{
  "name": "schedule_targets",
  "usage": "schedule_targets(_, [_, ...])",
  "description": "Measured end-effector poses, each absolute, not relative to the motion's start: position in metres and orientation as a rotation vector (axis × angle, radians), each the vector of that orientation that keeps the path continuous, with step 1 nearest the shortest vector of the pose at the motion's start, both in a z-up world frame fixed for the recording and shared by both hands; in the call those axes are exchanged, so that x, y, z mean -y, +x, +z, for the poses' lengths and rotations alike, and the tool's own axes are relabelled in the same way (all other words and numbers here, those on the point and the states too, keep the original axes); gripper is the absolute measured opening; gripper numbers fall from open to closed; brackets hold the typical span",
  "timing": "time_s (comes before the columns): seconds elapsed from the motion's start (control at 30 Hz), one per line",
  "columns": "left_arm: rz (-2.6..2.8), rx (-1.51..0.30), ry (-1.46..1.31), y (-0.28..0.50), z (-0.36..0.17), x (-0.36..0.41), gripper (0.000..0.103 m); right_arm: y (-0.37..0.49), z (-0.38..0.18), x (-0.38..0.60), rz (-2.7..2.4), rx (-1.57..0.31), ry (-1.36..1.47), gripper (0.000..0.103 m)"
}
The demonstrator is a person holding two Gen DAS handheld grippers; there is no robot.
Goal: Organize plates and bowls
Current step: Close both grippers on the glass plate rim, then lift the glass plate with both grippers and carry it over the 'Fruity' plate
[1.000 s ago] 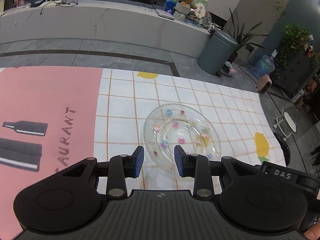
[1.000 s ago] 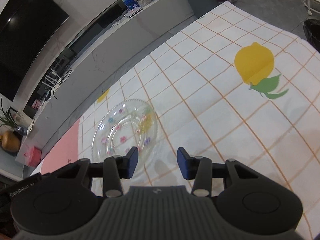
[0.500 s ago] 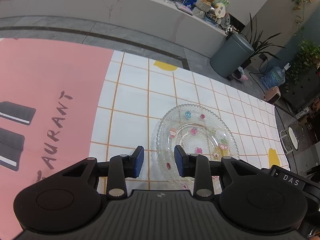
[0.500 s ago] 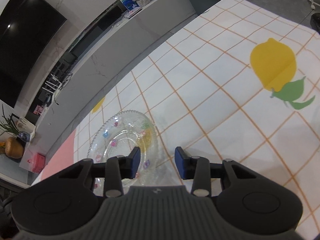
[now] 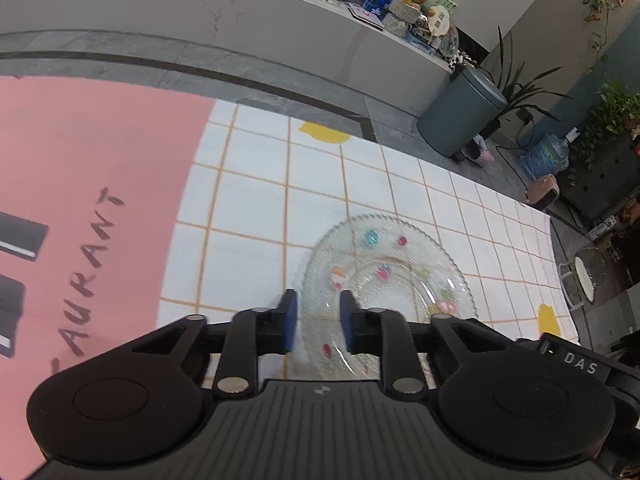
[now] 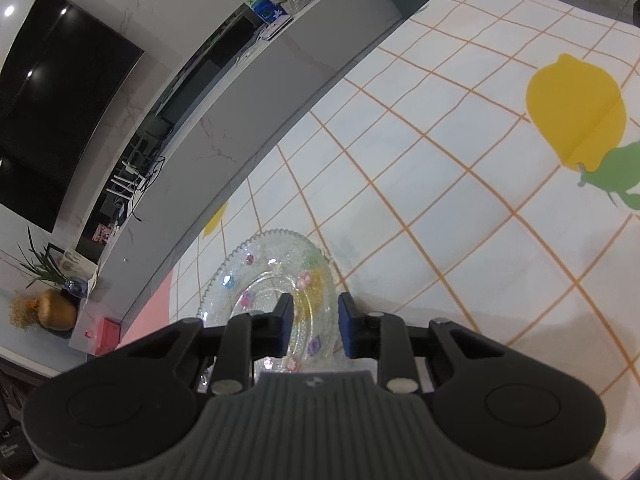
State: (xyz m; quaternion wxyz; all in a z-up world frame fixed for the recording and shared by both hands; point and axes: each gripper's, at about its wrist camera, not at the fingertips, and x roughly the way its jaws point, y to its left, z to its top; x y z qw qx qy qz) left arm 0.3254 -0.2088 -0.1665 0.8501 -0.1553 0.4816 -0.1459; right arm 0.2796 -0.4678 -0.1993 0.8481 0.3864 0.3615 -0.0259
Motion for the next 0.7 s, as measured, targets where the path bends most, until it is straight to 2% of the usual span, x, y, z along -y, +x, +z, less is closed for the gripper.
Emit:
schedule_targets(0.13, [-0.279, -1.013, -0.331, 0.323, -0.166, 0.208, 0.015, 0.277, -0.202, 0.471, -0.083, -0.767, 0.830, 0.010])
schedule_targets(0.7, [-0.284, -1.009, -0.375, 0.290, -0.140, 0.185, 0.009, 0.245, -0.190, 0.460, -0.071, -0.825, 0.836, 0.007])
